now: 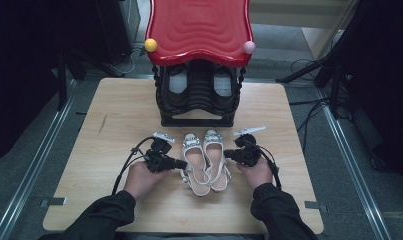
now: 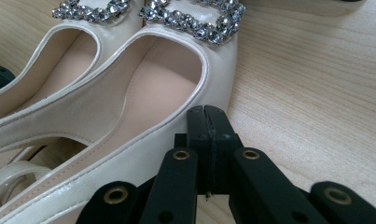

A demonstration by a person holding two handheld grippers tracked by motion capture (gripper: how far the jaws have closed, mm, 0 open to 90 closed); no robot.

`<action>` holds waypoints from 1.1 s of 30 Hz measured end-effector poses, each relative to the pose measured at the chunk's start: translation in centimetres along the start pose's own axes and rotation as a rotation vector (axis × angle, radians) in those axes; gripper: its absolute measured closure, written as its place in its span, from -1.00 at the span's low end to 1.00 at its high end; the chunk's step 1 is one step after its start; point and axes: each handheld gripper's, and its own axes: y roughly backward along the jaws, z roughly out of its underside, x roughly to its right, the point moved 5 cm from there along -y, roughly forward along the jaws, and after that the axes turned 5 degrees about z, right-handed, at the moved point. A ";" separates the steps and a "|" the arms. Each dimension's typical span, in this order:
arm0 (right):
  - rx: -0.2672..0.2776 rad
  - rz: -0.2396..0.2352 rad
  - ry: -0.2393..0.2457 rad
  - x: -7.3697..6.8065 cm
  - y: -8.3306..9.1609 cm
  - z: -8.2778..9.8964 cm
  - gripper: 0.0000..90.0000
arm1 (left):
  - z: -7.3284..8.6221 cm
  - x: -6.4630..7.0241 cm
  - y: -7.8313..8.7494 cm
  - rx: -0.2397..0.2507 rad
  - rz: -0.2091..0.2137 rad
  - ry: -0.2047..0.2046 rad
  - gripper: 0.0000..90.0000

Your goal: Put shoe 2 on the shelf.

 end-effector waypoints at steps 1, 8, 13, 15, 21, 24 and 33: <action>-0.001 0.002 0.001 0.0 0.1 0.0 1.00 | 0.0 -0.1 0.2 -0.007 -0.004 -0.005 0.90; 0.026 0.014 0.004 0.7 0.6 -0.2 0.81 | -0.3 -0.1 1.9 0.033 -0.014 -0.008 0.71; 0.076 0.004 -0.006 1.1 1.4 -0.6 0.69 | -0.2 0.0 2.4 0.040 -0.025 -0.020 0.45; 0.097 -0.002 -0.015 1.1 1.6 -0.7 0.65 | -0.2 0.0 2.6 0.050 -0.023 -0.020 0.38; 0.141 -0.007 -0.002 0.9 2.3 -1.0 0.53 | -0.1 -0.3 3.5 0.066 -0.034 -0.016 0.23; 0.155 -0.020 -0.002 0.5 2.6 -1.1 0.50 | -0.1 -0.5 4.1 0.080 -0.043 -0.009 0.16; 0.178 -0.039 0.004 -0.9 3.5 -1.3 0.43 | -0.1 -0.9 5.8 0.095 -0.080 -0.023 0.05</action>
